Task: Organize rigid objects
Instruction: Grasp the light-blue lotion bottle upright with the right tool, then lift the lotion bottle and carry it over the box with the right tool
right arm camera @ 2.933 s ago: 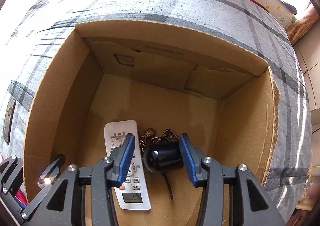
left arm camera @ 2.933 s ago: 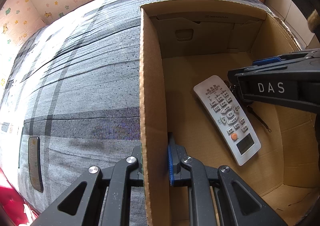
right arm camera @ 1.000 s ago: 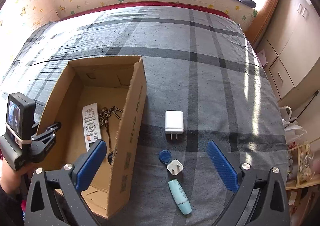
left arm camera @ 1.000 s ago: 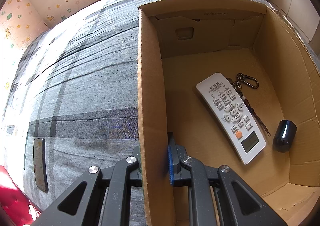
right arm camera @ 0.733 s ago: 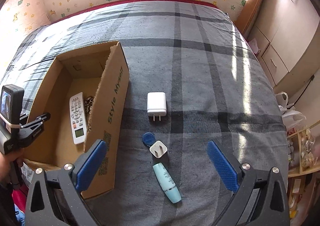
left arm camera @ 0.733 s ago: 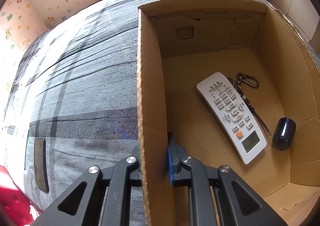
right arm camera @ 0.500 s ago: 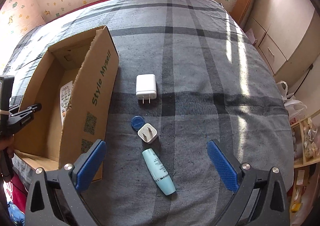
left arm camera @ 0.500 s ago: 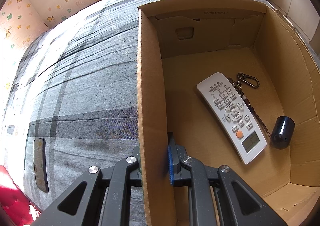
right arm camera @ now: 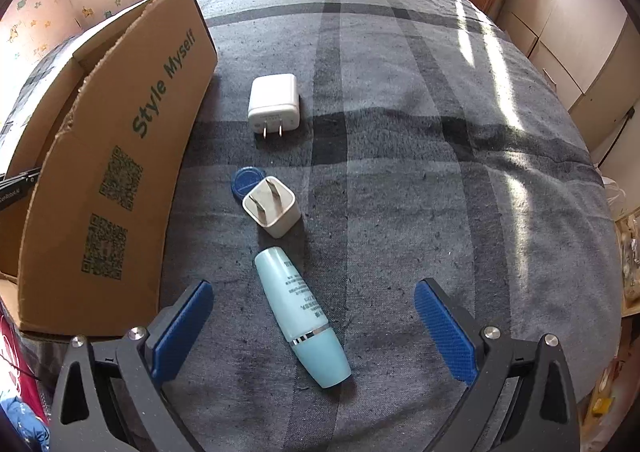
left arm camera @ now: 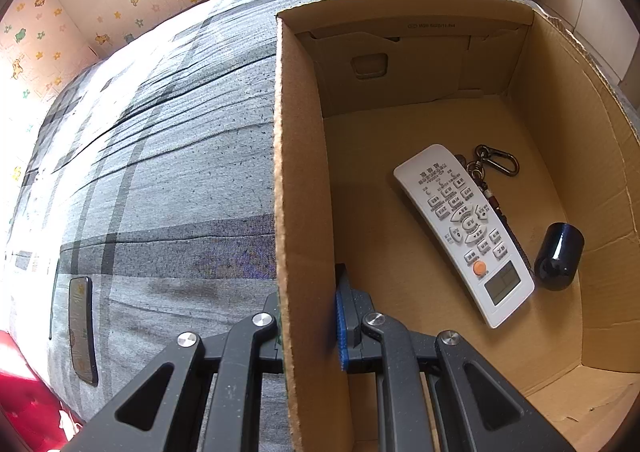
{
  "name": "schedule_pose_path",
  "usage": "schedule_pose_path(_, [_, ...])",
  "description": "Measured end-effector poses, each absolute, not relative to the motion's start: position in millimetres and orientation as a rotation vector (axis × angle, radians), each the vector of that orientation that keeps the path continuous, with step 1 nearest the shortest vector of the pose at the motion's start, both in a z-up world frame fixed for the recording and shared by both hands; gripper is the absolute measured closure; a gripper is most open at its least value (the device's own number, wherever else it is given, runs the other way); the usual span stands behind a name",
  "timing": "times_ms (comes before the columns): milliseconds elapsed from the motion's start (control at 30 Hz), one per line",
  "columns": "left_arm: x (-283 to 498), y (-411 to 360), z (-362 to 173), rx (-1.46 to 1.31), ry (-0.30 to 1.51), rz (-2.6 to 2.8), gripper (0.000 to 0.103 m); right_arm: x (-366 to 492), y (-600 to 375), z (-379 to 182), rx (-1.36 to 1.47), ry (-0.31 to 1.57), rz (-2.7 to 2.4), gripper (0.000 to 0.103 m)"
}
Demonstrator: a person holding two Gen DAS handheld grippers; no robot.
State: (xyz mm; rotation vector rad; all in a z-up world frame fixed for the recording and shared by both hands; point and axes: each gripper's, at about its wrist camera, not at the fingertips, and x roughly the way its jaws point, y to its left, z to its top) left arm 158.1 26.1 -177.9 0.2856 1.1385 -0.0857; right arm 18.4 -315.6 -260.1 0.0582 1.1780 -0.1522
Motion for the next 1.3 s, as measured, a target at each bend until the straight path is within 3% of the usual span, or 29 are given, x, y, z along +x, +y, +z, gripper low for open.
schedule_pose_path(467, [158.0, 25.2, -177.7, 0.288, 1.137, -0.086, 0.089, 17.2, -319.1, -279.6, 0.061, 1.204, -0.144, 0.003])
schedule_pose_path(567, [158.1, 25.2, -177.7, 0.288, 1.138, -0.087, 0.089, 18.2, -319.1, -281.5, 0.077, 1.220, -0.130, 0.023])
schedule_pose_path(633, [158.4, 25.6, -177.7, 0.288, 1.138, -0.087, 0.089, 17.4, -316.6, -283.9, 0.069, 1.245, -0.122, 0.061])
schedule_pose_path(700, [158.4, 25.7, -177.6, 0.289, 1.138, -0.087, 0.089, 15.8, -315.2, -283.2, 0.066, 1.249, -0.104, 0.074])
schedule_pose_path(1300, [156.0, 28.3, -177.3, 0.282, 1.133, -0.094, 0.089, 12.8, -308.2, -242.4, 0.028, 1.213, -0.107, 0.076])
